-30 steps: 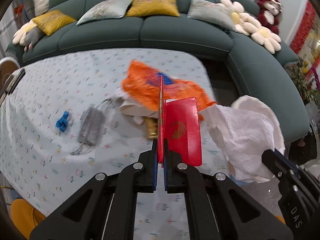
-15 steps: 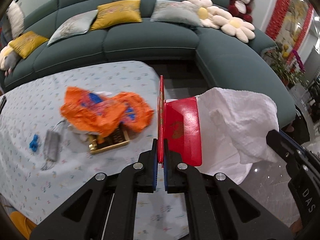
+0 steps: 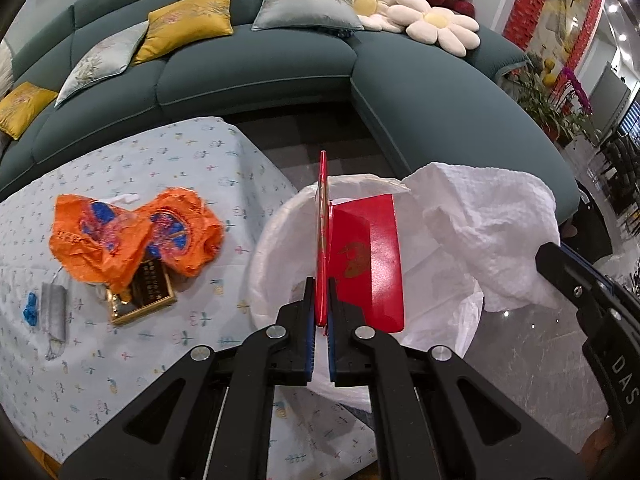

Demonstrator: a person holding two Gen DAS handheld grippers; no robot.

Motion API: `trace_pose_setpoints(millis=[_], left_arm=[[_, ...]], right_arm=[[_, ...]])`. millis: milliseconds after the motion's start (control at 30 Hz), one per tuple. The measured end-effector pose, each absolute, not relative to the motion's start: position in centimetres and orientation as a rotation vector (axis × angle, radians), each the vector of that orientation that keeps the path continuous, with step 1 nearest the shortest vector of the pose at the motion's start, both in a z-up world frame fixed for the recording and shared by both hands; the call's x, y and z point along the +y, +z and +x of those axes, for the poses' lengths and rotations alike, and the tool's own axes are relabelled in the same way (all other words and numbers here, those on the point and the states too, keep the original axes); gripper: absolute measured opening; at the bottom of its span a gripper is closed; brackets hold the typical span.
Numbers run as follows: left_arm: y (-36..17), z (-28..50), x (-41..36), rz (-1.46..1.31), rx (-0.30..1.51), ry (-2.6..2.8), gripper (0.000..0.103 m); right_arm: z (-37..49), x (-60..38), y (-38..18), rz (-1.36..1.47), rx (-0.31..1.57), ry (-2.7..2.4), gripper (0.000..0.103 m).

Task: Collect trash
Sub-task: 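Carry the tissue and red envelope over the white bin, then open the left tool to drop the envelope while right releases the tissue, then move both open tools back over the table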

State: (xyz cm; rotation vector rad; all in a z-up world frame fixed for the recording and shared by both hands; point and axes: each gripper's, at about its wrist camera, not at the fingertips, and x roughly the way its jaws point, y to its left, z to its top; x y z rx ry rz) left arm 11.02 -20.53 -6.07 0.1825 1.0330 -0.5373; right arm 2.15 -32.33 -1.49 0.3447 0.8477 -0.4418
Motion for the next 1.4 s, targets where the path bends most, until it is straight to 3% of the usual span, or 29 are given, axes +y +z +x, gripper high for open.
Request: trace_pose_setpoints(millis=[300, 333, 400, 500, 933, 1067, 1133, 1200, 1267, 1400], left_arm=[[-7.0, 11.1, -21.6, 0.172, 1.042, -0.553, 0.010], [-7.0, 11.1, -21.6, 0.174, 1.040, -0.549, 0.014], [-7.0, 11.2, -21.6, 0.171, 1.032, -0.542, 0.038], [-6.6, 11.3, -21.4, 0.164, 1.009, -0.526, 0.053], [-6.5, 12.5, -17.9, 0.123, 1.011, -0.454, 0.059], [-6.4, 13.2, -16.1, 0.106, 1.006, -0.419, 0.068], [-6.3, 13.4, -15.3, 0.101, 1.001, -0.403, 0.070], [-6.4, 13.7, -14.3, 0.093, 1.007, -0.384, 0.072], [-6.3, 13.8, -13.4, 0.084, 1.007, -0.359, 0.080], [-6.3, 14.2, -11.0, 0.050, 1.006, -0.318, 0.081]], right_arm=[[2.4, -33.2, -2.5, 0.357, 0.857, -0.452, 0.005], [2.4, -33.2, -2.6, 0.358, 0.859, -0.452, 0.005], [2.5, -33.3, -2.7, 0.360, 0.860, -0.453, 0.005], [2.7, -33.3, -2.8, 0.355, 0.864, -0.452, 0.005], [4.7, -31.3, -2.8, 0.328, 0.884, -0.425, 0.008], [5.4, -30.5, -2.6, 0.317, 0.887, -0.423, 0.019], [5.6, -30.1, -2.3, 0.313, 0.881, -0.420, 0.036], [5.8, -29.5, -1.9, 0.300, 0.869, -0.420, 0.044], [6.1, -28.9, -1.4, 0.293, 0.864, -0.415, 0.048], [6.9, -27.4, -0.5, 0.276, 0.854, -0.401, 0.056]])
